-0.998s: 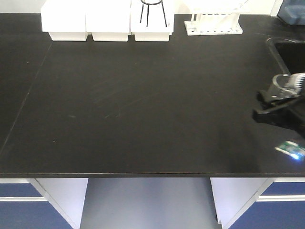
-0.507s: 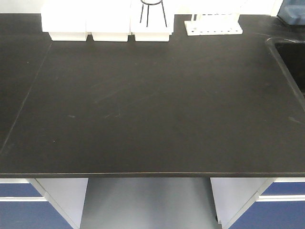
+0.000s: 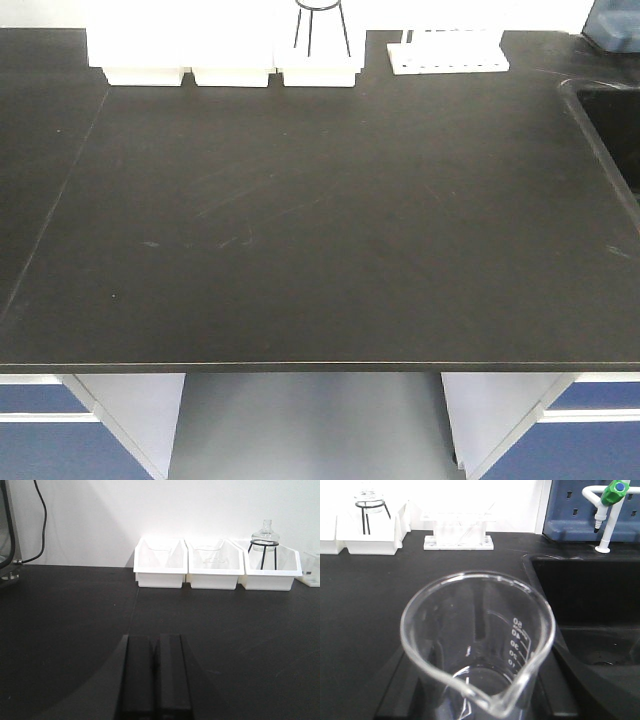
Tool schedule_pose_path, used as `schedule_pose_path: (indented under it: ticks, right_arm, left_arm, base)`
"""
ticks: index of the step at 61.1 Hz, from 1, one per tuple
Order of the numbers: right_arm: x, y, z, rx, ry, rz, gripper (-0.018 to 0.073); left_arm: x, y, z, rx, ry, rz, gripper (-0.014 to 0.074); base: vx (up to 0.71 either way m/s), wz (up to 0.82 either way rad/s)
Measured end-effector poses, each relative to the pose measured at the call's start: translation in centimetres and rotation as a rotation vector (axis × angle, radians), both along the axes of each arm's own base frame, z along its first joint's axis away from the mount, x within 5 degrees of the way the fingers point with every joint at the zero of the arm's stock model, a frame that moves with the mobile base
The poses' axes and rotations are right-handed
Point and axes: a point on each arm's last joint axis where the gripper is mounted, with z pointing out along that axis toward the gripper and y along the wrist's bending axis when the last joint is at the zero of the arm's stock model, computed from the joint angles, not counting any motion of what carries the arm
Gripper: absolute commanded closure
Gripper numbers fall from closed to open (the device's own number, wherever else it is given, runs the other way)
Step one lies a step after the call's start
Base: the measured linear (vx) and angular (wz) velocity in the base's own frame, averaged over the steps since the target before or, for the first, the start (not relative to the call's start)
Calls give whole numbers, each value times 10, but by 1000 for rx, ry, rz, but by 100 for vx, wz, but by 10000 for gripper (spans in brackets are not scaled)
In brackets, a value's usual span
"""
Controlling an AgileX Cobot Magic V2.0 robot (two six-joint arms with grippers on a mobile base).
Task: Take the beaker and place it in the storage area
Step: 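Lift the beaker with the right gripper and pull it back, then drive the base to the other bench holding the beaker in the right gripper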
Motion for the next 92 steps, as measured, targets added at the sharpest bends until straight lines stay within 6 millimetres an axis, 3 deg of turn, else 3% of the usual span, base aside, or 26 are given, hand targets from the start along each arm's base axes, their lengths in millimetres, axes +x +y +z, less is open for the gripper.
schedule_pose_path:
  ticks: [43,92]
  right_arm:
    - [0,0,0,-2,0,1,561]
    - [0,0,0,1,0,1,561]
  left_arm:
    - [0,0,0,0,0,0,605]
    - [0,0,0,0,0,0,605]
  base:
    - [-3,0]
    - [-27,-23]
